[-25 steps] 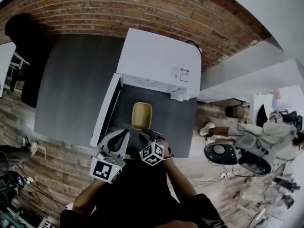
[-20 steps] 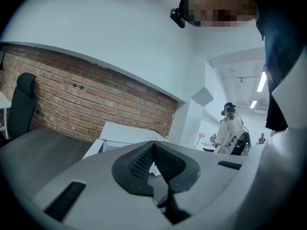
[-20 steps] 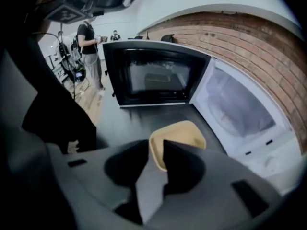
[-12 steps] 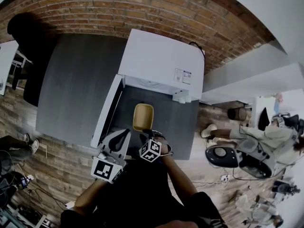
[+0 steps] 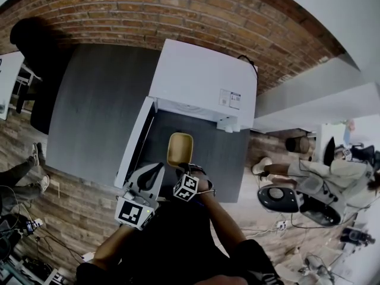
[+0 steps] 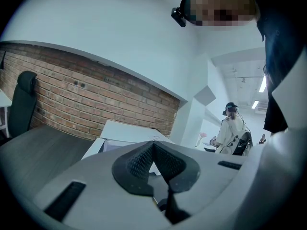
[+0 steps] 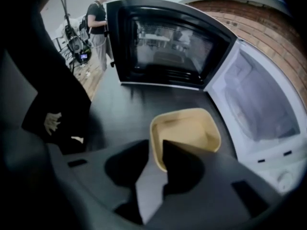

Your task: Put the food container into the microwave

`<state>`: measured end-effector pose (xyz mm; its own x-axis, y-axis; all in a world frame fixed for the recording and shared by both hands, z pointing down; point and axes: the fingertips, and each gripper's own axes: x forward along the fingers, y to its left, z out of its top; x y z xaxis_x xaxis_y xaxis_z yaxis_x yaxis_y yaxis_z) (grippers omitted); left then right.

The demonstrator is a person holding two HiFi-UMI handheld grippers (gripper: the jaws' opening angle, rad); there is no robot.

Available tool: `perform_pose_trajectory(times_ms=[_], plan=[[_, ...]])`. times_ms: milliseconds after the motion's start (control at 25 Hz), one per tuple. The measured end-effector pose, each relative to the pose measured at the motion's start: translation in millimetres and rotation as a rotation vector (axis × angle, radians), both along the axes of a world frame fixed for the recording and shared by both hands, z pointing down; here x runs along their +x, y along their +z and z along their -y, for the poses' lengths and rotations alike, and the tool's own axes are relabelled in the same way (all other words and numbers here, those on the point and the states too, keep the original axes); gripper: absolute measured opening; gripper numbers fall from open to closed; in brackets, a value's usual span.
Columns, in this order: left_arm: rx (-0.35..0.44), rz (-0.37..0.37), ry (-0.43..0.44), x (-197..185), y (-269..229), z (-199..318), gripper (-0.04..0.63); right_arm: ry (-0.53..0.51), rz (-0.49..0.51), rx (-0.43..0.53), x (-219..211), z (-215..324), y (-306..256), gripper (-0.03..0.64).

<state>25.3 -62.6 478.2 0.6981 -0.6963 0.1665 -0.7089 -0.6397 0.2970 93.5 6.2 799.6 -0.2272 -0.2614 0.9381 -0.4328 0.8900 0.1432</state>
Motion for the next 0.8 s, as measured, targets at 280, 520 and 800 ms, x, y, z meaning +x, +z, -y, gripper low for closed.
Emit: perform_pose_trajectory(times_ms=[280,520,800], plan=[[-0.007,-0.002,-0.007,-2.2,2.3,4.7,0.035,-0.013,-0.032,0.012,3.7,6.0,12.1,0.067],[-0.007,0.005,-0.01,-5.3,3.1,8.0,0.035,-0.027,-0.041,0.021,5.1,9.1,13.2,0.041],[0.006,0.002,-0.007,-9.9,-0.3,10.5,0.035,-0.038,-0.052,0.019,4.4,5.4,9.8,0.032]])
